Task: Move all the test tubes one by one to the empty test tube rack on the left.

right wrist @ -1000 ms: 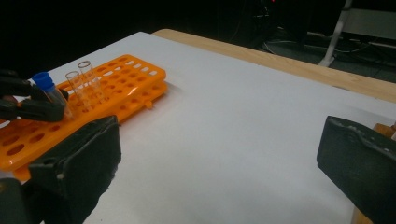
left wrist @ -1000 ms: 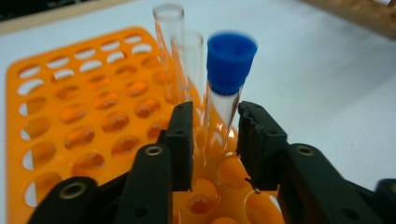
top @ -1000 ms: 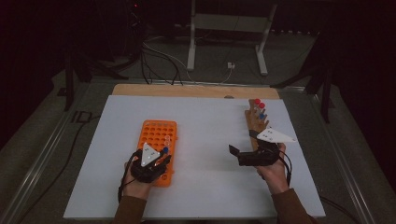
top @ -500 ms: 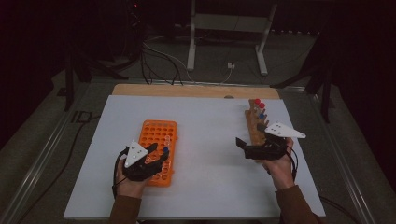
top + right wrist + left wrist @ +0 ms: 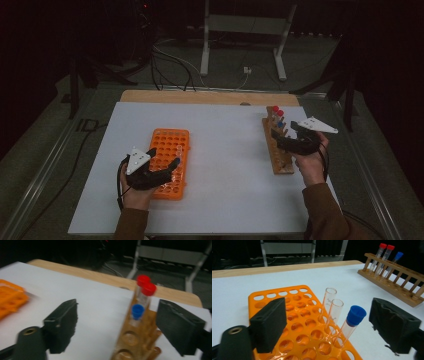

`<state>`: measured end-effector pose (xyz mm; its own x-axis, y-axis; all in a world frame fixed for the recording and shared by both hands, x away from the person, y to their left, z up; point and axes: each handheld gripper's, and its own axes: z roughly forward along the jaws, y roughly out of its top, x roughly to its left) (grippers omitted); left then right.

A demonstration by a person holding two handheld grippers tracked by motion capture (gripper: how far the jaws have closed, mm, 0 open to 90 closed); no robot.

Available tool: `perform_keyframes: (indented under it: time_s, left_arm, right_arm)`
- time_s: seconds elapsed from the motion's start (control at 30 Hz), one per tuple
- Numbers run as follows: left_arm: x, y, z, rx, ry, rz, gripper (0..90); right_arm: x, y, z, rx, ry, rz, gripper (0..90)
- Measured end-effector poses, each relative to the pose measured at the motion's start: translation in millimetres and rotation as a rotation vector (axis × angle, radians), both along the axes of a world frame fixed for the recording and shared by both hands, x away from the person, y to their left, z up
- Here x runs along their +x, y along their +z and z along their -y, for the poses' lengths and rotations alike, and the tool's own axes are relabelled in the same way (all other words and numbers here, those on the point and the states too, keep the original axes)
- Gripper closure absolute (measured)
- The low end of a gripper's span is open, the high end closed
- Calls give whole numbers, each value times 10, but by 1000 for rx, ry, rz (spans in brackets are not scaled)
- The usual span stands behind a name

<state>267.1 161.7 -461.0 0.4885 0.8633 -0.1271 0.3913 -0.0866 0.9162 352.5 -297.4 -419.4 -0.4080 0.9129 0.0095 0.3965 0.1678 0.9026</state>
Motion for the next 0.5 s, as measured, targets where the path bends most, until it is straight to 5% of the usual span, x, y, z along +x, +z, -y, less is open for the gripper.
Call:
perform_keyframes:
  time_s: [0.13, 0.5]
  left_arm:
    - [0, 6, 16, 9, 21, 1, 23]
    - [2, -12, 28, 7, 33, 0, 5]
  right_arm:
    - [158, -115, 62, 4, -29, -47, 312]
    - [423, -318, 77, -15, -80, -108, 599]
